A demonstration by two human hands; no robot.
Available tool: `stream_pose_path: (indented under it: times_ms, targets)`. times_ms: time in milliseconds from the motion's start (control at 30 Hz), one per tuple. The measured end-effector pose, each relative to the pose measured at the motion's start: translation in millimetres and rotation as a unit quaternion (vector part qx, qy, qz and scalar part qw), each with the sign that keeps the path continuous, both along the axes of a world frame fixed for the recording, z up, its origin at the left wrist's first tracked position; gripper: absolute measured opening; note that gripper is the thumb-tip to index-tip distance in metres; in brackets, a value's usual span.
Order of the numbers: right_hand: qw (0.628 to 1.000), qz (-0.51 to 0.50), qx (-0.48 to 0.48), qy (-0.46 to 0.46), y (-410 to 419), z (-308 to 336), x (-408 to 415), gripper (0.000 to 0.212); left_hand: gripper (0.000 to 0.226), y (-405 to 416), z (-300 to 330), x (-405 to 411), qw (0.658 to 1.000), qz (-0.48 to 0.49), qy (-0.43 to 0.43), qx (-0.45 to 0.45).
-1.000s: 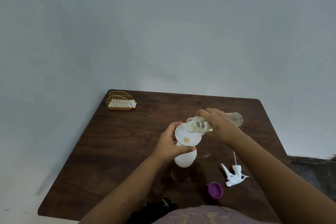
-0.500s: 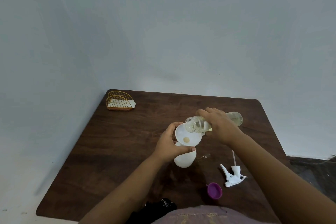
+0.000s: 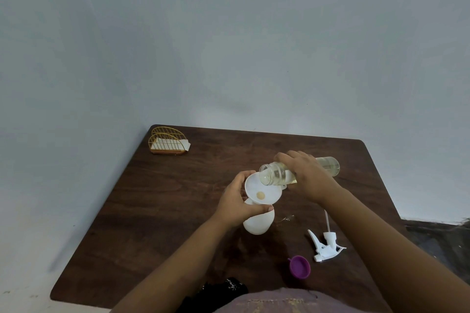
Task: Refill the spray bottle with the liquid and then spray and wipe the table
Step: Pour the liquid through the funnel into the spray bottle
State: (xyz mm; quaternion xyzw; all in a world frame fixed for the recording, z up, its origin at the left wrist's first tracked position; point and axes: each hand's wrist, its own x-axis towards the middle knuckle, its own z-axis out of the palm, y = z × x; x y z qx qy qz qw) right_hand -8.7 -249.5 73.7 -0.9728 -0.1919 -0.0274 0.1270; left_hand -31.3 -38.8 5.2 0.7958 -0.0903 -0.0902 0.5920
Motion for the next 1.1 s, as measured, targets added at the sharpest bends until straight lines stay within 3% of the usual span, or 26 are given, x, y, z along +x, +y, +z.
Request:
stream_pose_path:
  times_ms: [1100]
  targets:
    - [1.000, -0.003, -0.009, 0.009, 2.4, 5.4, -1.6, 0.038, 0.079, 1.1, 3.4, -1.5, 1.000, -0.008, 0.004, -0.011]
